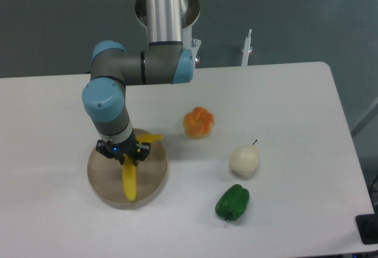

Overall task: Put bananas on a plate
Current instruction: 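Lower the banana onto the plate and open the gripper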

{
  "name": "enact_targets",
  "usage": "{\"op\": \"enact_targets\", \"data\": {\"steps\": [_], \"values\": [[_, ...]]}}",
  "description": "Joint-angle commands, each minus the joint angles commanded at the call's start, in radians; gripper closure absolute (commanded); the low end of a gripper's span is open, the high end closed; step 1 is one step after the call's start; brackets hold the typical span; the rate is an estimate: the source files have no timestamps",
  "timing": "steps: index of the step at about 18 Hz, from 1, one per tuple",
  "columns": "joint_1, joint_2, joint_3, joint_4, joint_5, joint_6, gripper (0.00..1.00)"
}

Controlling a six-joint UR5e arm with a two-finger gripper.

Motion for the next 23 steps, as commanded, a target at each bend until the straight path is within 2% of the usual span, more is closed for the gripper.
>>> {"op": "enact_targets", "data": {"steps": [21, 23], "values": [[-0.012, -0.012, -0.028, -0.005, 0.000, 0.028, 0.69], [-0.012, -0.012, -0.028, -0.005, 0.000, 0.026, 0.65]]}}
